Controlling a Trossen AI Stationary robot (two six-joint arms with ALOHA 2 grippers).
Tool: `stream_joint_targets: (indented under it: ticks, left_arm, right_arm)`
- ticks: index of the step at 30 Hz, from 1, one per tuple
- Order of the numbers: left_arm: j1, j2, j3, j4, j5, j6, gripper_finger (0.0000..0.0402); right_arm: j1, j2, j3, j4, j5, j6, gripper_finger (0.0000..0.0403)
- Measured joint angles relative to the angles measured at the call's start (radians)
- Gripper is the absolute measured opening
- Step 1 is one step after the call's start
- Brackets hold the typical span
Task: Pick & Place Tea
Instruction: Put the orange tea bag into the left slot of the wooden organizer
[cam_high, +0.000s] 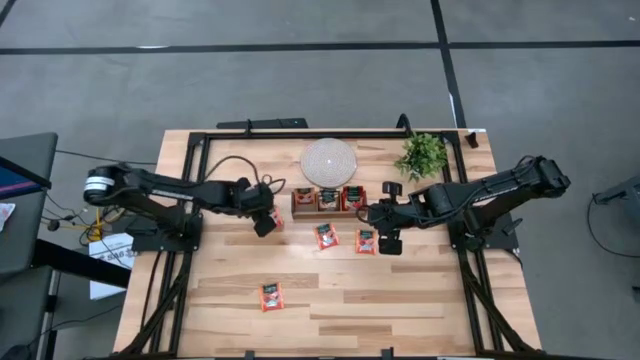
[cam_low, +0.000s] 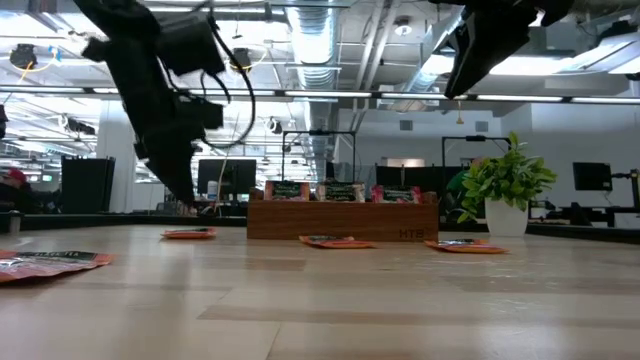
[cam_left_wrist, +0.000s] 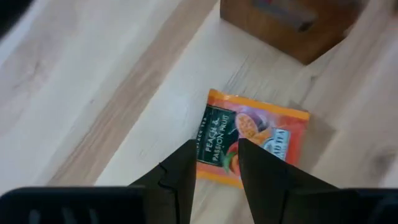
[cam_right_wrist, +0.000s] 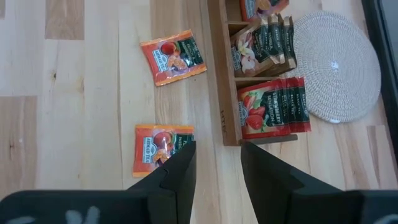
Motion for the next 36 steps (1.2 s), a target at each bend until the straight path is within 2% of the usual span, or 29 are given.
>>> stream_joint_targets:
  ticks: [5,14,21,31,36]
  left_arm:
    - [0.000,0.081,0.000,0.054,0.004,0.014,0.0112]
    - [0.000,0.084,0.000,0.086,0.068,0.043,0.0112]
    - [0.004,0.083,0.000,0.084,0.037,0.063,0.0112]
    - [0.054,0.084,0.000,0.079,0.029,0.124,0.0112]
    - [0.096,0.089,0.000,0.080,0.080,0.169,0.0112]
  right_arm:
    - [0.000,0.000,0.000,0.008,0.000,-0.043,0.0118]
    - [-0.073,0.000,0.000,0.002,-0.038,-0.095,0.0118]
    - [-0.144,0.000,0.000,0.001,-0.116,-0.137,0.0118]
    - [-0.159,0.000,0.000,0.016,-0.135,-0.144,0.0118]
    - [-0.159,0.000,0.000,0.049,-0.135,-0.144,0.0118]
